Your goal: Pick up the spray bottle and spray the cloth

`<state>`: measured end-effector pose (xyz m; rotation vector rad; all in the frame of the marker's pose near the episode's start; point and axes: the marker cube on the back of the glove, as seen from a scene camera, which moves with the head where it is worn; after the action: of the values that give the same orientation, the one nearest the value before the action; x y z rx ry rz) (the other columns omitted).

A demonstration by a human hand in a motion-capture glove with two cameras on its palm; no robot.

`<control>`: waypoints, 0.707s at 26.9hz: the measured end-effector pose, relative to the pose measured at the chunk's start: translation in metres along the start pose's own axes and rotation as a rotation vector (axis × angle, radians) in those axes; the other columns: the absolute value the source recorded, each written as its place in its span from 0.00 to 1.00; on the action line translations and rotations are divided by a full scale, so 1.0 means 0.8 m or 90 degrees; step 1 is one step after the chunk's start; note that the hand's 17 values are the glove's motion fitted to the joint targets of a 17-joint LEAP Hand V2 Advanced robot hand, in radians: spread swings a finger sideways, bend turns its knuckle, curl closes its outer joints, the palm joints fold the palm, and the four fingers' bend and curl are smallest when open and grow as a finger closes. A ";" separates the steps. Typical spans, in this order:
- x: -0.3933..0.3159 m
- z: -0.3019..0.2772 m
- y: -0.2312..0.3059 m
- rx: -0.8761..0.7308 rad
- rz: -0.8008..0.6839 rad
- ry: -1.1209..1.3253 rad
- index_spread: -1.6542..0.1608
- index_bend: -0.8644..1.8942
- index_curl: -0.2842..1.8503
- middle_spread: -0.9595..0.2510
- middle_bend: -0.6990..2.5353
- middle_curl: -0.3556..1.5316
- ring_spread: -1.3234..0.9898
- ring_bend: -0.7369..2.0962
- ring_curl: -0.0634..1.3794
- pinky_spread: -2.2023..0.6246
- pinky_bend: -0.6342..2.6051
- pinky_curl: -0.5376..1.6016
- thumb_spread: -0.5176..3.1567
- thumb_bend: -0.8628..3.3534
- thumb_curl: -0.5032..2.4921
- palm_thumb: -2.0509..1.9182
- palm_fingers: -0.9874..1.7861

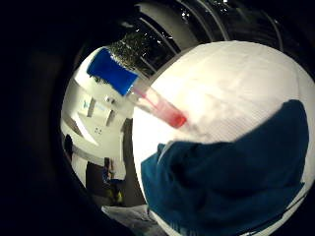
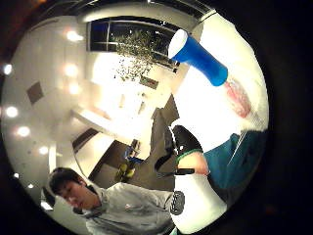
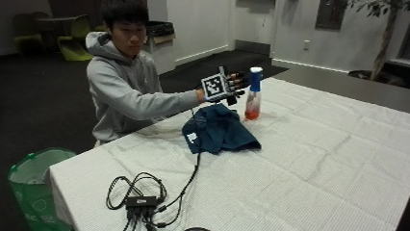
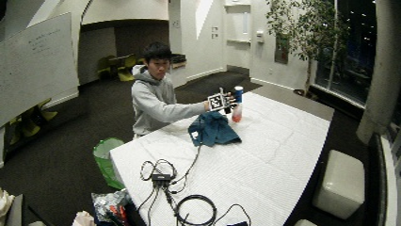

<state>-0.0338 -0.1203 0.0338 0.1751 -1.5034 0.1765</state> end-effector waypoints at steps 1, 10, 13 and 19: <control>-0.005 -0.009 0.011 0.003 -0.005 0.001 0.72 0.36 0.27 0.71 0.28 0.38 0.54 0.38 0.28 0.83 0.35 0.43 0.35 0.20 0.35 0.71 0.43; -0.011 -0.126 0.169 0.036 -0.037 0.054 0.72 0.37 0.27 0.72 0.28 0.38 0.54 0.37 0.27 0.84 0.33 0.42 0.38 0.20 0.34 0.70 0.46; 0.007 -0.168 0.221 0.068 -0.032 0.082 0.72 0.38 0.27 0.73 0.28 0.38 0.55 0.37 0.26 0.84 0.32 0.41 0.38 0.20 0.33 0.70 0.47; 0.059 -0.237 0.312 0.123 -0.027 0.191 0.73 0.38 0.28 0.73 0.29 0.39 0.55 0.36 0.26 0.85 0.30 0.41 0.39 0.20 0.33 0.70 0.50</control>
<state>0.0977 0.1658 0.0712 0.3217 -1.1822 0.3008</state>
